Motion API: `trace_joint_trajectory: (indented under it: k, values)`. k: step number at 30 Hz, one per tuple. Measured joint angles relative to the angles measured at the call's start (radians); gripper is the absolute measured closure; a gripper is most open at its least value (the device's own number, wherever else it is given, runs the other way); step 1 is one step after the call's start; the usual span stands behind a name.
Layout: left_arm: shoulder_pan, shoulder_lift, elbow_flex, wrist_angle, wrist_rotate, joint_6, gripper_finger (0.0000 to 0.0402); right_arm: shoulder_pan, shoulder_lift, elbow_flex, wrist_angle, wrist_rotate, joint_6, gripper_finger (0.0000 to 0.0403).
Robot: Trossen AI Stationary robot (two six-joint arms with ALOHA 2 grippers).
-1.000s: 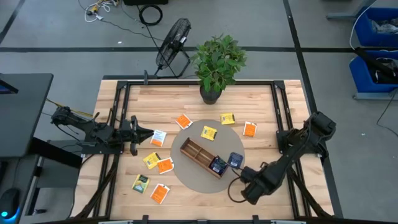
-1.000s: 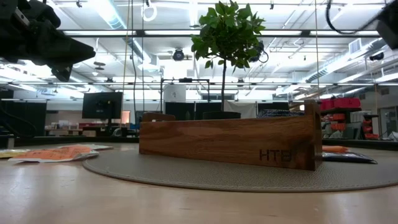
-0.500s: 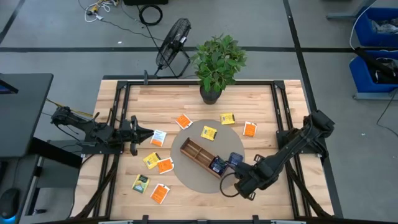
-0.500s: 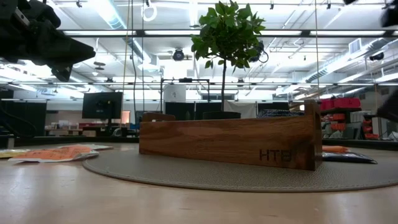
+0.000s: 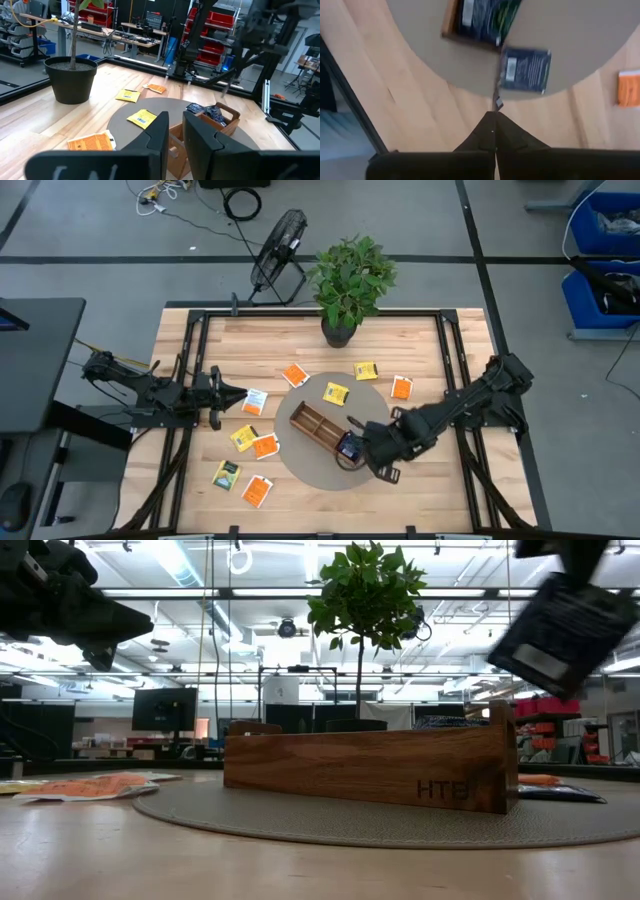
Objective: Pick & Place Tea
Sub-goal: Put the black tea bag into the right section of the wooden organizer
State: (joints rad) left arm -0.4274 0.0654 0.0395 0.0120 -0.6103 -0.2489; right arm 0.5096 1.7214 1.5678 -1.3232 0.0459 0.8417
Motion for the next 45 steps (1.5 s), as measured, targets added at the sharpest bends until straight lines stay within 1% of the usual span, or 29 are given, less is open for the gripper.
trace_joint_trajectory:
  k: [3, 7, 10, 14, 21, 28, 33, 41, 45]
  values:
    - [0.000, 0.000, 0.000, -0.001, 0.000, 0.000, 0.0344, -0.036, 0.000, 0.031, 0.009, 0.007, -0.067, 0.0403]
    - [0.000, 0.000, 0.000, -0.001, 0.000, 0.002, 0.0344, -0.081, -0.001, 0.043, 0.085, -0.007, -0.152, 0.0403]
    - [0.000, 0.000, 0.000, -0.001, 0.000, 0.002, 0.0344, -0.115, -0.001, 0.043, 0.142, -0.058, -0.193, 0.0403]
    - [0.000, 0.000, 0.000, -0.002, 0.000, 0.010, 0.0344, -0.159, 0.005, 0.043, 0.199, -0.152, -0.240, 0.0403]
    - [0.000, 0.000, 0.000, -0.002, 0.000, 0.009, 0.0344, -0.235, 0.018, 0.043, 0.218, -0.280, -0.283, 0.0403]
    - [0.000, 0.000, 0.001, -0.006, 0.000, 0.009, 0.0344, -0.286, 0.064, 0.043, 0.202, -0.368, -0.317, 0.0403]
    - [0.000, 0.000, 0.001, -0.007, 0.000, 0.007, 0.0344, -0.295, 0.107, 0.043, 0.180, -0.405, -0.348, 0.0403]
    - [0.000, 0.000, 0.001, -0.008, 0.000, 0.009, 0.0344, -0.318, 0.161, 0.043, 0.172, -0.407, -0.404, 0.0403]
    - [0.000, 0.000, 0.001, -0.008, 0.000, 0.009, 0.0344, -0.335, 0.188, 0.043, 0.152, -0.472, -0.413, 0.0403]
